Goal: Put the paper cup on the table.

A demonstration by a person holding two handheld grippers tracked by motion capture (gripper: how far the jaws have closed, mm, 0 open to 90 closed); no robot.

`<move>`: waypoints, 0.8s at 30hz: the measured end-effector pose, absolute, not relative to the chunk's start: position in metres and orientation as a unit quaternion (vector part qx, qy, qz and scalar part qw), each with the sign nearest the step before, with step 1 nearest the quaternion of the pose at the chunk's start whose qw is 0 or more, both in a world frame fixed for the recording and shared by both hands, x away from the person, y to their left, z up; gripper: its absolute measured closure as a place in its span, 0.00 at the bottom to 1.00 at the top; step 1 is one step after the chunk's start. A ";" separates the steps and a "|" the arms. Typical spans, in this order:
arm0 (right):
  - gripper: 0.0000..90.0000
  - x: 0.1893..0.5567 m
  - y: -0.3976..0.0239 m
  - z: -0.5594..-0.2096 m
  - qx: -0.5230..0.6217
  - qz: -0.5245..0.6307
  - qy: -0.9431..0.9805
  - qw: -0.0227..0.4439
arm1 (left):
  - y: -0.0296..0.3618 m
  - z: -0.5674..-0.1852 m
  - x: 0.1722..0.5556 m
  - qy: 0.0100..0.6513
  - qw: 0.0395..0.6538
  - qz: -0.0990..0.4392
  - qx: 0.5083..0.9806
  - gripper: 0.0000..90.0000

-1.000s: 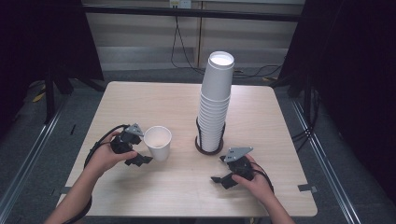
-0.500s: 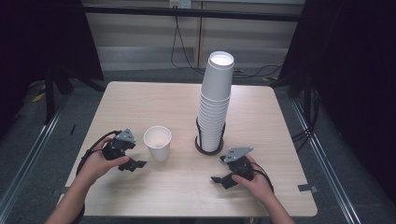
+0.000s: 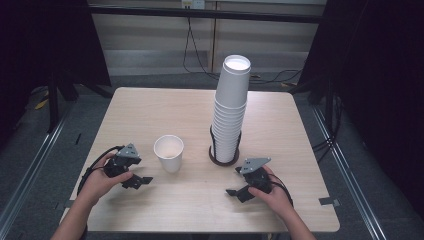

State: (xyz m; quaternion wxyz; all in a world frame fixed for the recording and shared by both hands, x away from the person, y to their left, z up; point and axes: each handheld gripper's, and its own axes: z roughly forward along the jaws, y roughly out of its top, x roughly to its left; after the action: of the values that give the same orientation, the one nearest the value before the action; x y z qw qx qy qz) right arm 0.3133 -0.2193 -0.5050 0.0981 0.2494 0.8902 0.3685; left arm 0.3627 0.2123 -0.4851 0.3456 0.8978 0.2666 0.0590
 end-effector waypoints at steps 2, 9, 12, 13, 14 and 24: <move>0.12 0.313 -0.219 -0.505 0.249 0.368 0.890 0.098 | 0.214 -0.487 0.361 0.267 0.347 0.059 0.897 0.14; 0.12 0.313 -0.219 -0.505 0.250 0.369 0.890 0.098 | 0.221 -0.492 0.355 0.273 0.352 0.058 0.893 0.14; 0.12 0.313 -0.219 -0.505 0.250 0.369 0.890 0.098 | 0.224 -0.495 0.352 0.275 0.353 0.058 0.893 0.14; 0.12 0.313 -0.219 -0.505 0.250 0.369 0.890 0.098 | 0.225 -0.496 0.351 0.276 0.353 0.059 0.892 0.14; 0.12 0.313 -0.219 -0.505 0.249 0.369 0.890 0.098 | 0.226 -0.496 0.350 0.275 0.354 0.061 0.892 0.14; 0.12 0.313 -0.219 -0.505 0.250 0.369 0.890 0.098 | 0.234 -0.504 0.343 0.284 0.360 0.063 0.886 0.15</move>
State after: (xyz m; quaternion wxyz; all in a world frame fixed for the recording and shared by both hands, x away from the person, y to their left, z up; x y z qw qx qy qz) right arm 0.3132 -0.2192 -0.5050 0.0982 0.2496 0.8901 0.3685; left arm 0.3431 0.2344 -0.5038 0.3601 0.8865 0.2836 0.0634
